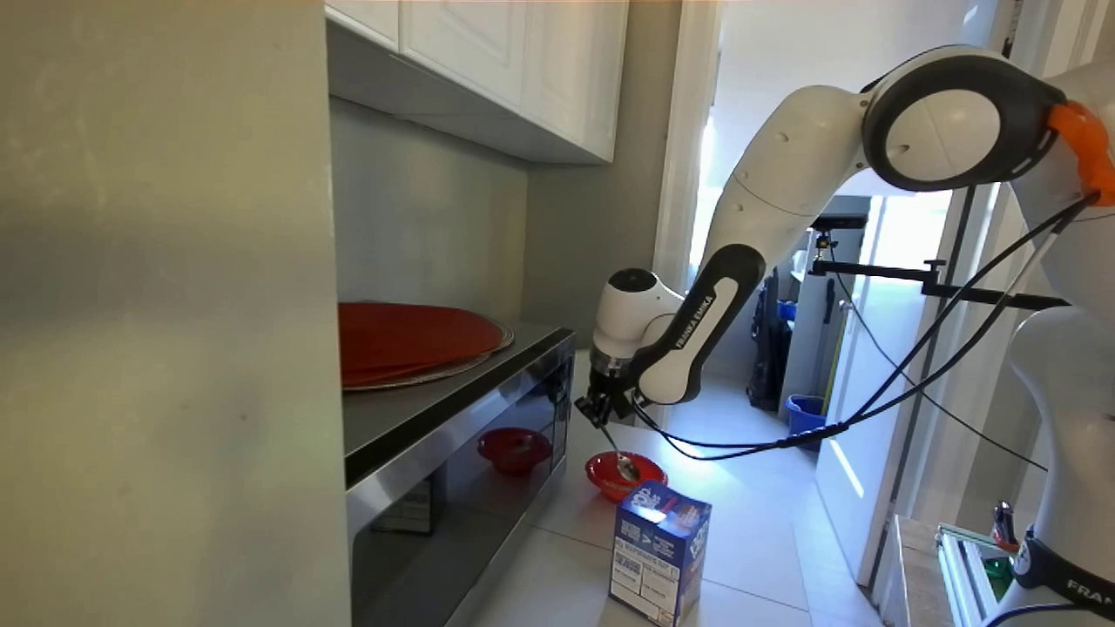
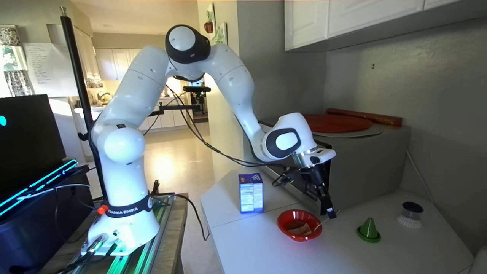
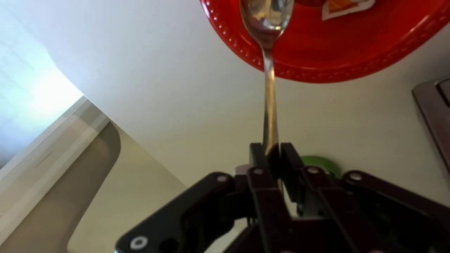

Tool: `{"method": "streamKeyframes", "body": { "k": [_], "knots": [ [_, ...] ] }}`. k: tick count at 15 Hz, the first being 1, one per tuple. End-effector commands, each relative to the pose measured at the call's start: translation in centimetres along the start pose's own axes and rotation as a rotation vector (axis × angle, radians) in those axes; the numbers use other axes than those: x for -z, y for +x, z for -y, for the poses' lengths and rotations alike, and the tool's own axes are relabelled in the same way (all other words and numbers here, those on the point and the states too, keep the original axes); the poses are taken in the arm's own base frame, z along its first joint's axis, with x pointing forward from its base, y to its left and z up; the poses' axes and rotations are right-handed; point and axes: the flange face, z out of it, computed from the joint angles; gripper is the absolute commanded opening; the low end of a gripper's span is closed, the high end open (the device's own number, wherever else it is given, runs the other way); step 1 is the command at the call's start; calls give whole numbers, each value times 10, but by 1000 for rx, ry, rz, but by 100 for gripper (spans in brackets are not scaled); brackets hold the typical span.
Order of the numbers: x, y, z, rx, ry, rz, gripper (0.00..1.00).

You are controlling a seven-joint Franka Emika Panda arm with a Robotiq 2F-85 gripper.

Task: Use the silver spoon to stir the contents in the red bowl.

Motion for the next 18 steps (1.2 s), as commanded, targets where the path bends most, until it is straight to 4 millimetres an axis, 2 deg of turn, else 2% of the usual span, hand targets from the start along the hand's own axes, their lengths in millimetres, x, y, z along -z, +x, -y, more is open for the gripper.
{"method": "streamKeyframes", "body": {
  "k": [1,8,14,16,18],
  "knots": [
    [6,-3,-12,4,-17,15,4],
    [9,-32,-21,12,-25,69,4],
    [3,-55,-67,-34,-99,113,4],
    [3,-55,-77,-52,-113,112,4],
    [10,-49,-72,-51,-96,100,4]
  ]
}}
